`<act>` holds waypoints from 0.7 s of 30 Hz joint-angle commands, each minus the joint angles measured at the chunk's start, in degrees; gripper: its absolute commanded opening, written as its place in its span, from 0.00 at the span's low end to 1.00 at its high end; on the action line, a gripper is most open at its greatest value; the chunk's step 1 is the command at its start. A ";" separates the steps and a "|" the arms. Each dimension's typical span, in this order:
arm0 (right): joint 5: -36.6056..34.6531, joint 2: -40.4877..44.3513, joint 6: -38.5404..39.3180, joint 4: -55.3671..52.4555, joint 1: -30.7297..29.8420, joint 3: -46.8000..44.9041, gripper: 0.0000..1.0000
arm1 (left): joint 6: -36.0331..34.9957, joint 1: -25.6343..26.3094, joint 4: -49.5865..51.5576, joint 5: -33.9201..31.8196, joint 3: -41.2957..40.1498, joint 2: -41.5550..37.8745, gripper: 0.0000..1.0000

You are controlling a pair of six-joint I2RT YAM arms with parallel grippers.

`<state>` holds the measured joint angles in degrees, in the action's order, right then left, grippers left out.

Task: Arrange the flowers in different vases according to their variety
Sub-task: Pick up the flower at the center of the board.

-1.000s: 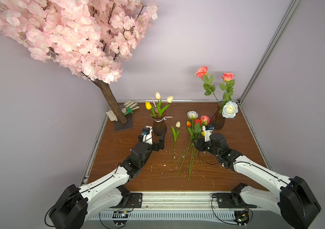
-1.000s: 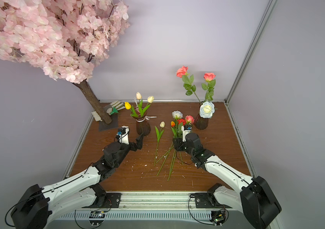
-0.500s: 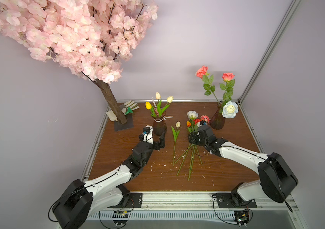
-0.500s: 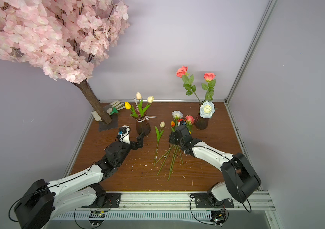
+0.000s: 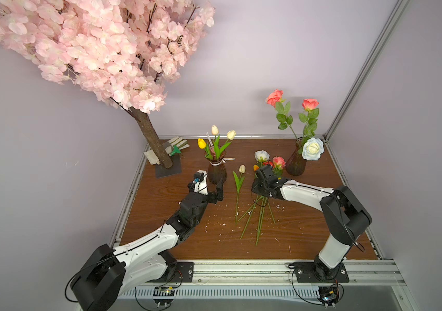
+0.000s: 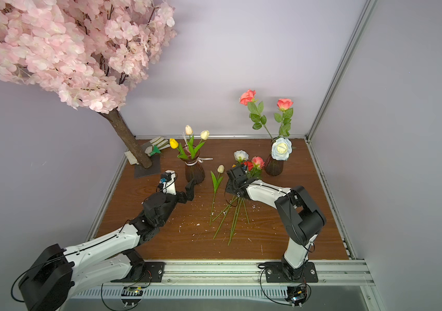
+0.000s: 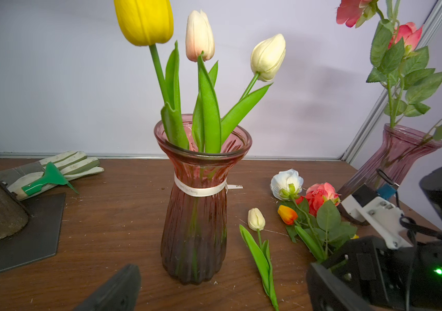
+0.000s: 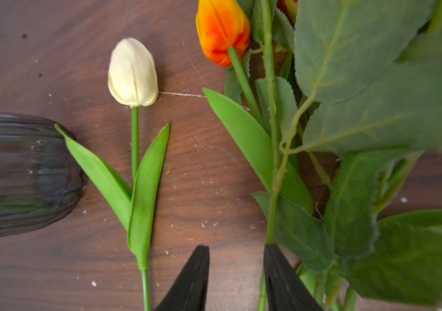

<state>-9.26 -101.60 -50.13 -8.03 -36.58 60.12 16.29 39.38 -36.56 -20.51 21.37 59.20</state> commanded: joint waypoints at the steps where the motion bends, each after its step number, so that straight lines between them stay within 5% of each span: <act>1: -2.34 -0.93 -1.21 -2.47 -0.25 3.09 0.40 | -0.65 0.44 0.30 -0.93 0.92 -1.28 0.99; 21: -4.95 -4.02 -1.29 -4.24 0.84 6.22 0.45 | -0.85 0.43 0.19 -0.94 0.87 -1.48 0.99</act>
<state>-12.84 -104.51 -50.68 -11.88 -36.27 64.42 16.05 39.38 -36.16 -20.86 21.37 58.19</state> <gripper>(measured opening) 0.452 0.994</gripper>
